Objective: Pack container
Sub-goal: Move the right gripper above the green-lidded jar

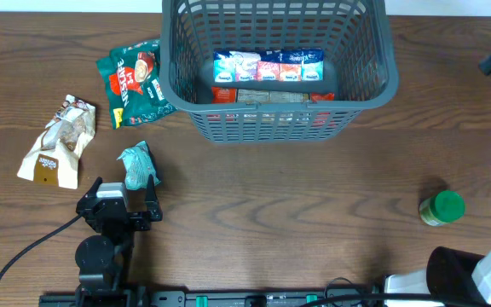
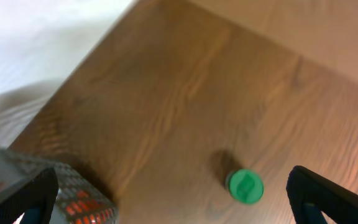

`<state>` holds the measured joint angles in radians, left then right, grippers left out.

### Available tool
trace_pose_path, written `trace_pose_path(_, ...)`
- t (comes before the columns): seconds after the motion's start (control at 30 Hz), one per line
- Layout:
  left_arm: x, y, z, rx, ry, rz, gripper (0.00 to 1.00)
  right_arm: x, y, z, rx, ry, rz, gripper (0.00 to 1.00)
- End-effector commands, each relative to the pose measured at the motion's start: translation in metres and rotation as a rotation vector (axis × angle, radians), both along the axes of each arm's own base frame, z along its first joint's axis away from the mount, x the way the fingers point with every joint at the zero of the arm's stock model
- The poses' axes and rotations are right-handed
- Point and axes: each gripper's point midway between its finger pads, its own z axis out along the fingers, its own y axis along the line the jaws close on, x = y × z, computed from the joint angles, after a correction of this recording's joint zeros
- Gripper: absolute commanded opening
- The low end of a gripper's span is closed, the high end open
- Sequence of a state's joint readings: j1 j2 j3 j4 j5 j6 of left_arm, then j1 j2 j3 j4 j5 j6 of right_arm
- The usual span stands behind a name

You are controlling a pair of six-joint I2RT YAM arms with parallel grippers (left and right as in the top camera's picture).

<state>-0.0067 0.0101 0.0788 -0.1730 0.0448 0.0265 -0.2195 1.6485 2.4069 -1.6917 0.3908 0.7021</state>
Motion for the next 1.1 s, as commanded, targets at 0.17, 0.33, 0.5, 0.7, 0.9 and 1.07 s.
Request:
trace_pose_path(0.17, 0.0, 0.002, -0.012, 0.007, 0.026, 0.009, 0.98, -0.013, -0.022, -0.082, 0.214, 0.146, -0.28, 0.99)
trace_pose_path(0.33, 0.0, 0.002, -0.012, 0.007, 0.026, 0.009, 0.99, -0.034, -0.03, -0.141, 0.297, 0.268, -0.476, 0.99)
trace_pose_path(0.5, 0.0, 0.002, -0.012, 0.007, 0.026, 0.009, 0.98, -0.053, -0.035, -0.201, 0.336, 0.389, -0.579, 0.99)
trace_pose_path(0.7, 0.0, 0.002, -0.012, 0.007, 0.026, 0.009, 0.99, -0.082, -0.04, -0.265, 0.37, 0.497, -0.649, 0.99)
trace_pose_path(0.9, 0.0, 0.002, -0.012, 0.007, 0.026, 0.009, 0.99, -0.104, -0.038, -0.305, 0.403, 0.55, -0.691, 0.99)
trace_pose_path(1.07, 0.0, 0.002, -0.012, 0.007, 0.026, 0.009, 0.99, -0.114, -0.035, -0.329, 0.408, 0.565, -0.696, 0.99)
